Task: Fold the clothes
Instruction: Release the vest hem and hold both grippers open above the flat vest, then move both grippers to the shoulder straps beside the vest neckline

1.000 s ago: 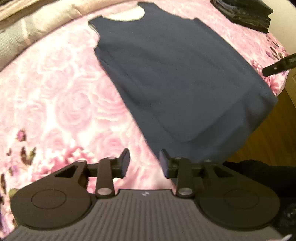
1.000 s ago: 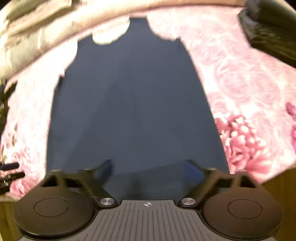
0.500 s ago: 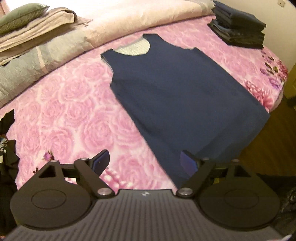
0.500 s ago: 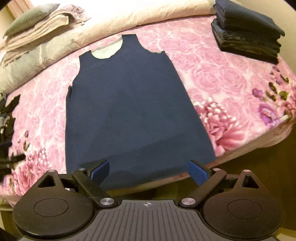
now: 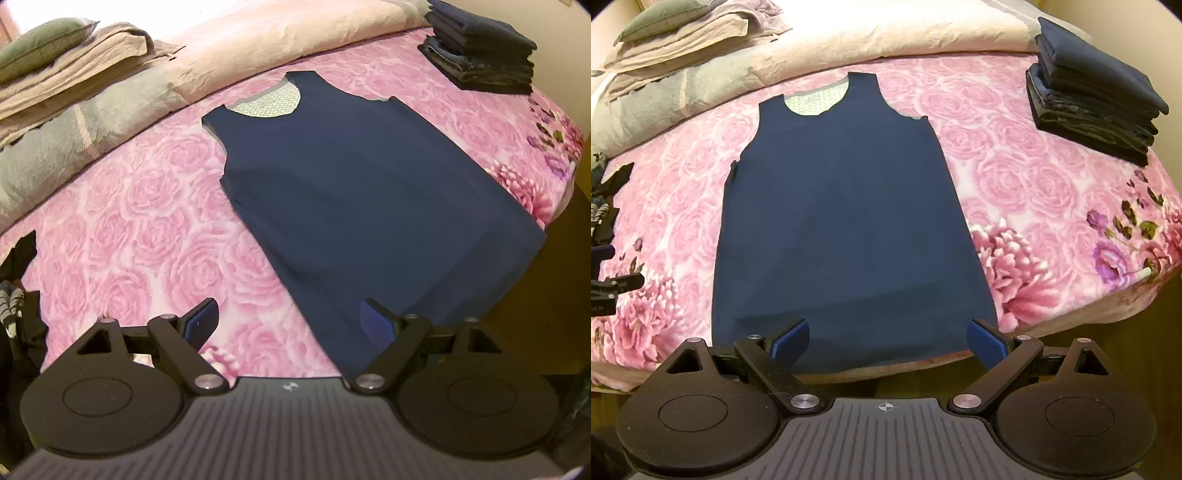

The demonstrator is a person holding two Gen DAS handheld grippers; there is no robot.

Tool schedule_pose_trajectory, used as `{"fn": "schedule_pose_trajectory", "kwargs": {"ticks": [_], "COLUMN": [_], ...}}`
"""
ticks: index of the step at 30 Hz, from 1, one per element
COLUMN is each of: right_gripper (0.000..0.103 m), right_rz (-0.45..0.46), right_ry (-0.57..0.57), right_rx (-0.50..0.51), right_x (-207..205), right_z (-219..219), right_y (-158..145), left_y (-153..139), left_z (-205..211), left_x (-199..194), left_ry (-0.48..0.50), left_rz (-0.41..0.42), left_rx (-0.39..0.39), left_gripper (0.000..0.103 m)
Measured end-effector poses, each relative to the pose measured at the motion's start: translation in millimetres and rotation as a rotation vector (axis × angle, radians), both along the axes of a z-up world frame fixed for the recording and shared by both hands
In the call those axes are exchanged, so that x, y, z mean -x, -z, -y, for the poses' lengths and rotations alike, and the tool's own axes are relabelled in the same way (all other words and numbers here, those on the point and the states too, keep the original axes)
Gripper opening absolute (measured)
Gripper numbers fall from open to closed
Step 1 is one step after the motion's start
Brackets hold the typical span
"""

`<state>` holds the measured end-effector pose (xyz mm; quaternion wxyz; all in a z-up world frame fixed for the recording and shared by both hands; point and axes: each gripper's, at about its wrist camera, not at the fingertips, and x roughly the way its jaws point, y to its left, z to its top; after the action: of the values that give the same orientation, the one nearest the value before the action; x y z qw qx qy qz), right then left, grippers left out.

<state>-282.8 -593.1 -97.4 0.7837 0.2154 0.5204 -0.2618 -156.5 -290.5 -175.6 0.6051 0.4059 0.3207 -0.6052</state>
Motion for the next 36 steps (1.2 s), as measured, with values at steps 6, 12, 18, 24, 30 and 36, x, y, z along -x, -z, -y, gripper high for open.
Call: {"fn": "schedule_pose_trajectory", "kwargs": {"ticks": [6,12,18,24,30,36], "right_gripper": [0.095,0.095,0.095,0.095,0.094,0.094], "right_rz": [-0.005,-0.007,0.021,0.08,0.075,0.077], "right_ry": [-0.015,-0.025,-0.083,-0.197,-0.416,-0.611], "right_rx": [-0.004,-0.019,0.02,0.084,0.147,0.206], "right_x": [-4.0,-12.2,-32.4,-75.2,-151.4,-241.8], "right_z": [-2.2,-4.4,3.9,42.0,110.4,201.2], "right_y": [1.1,4.2,-2.1,-17.9,-12.3,24.8], "left_y": [0.6,1.6,-14.9,-36.5,-33.3,2.6], "left_z": [-4.4,-6.8,16.5,69.9,151.2,244.0], "left_x": [-3.8,-14.9,-50.9,-92.0,-105.8,-108.2], "left_ry": [-0.009,-0.021,0.004,-0.009,0.042,0.094], "left_rz": [0.002,0.007,0.028,0.084,0.126,0.162], "left_rx": [-0.01,-0.014,0.019,0.092,0.15,0.103], "left_gripper": [0.081,0.081,0.081,0.081,0.081,0.079]}}
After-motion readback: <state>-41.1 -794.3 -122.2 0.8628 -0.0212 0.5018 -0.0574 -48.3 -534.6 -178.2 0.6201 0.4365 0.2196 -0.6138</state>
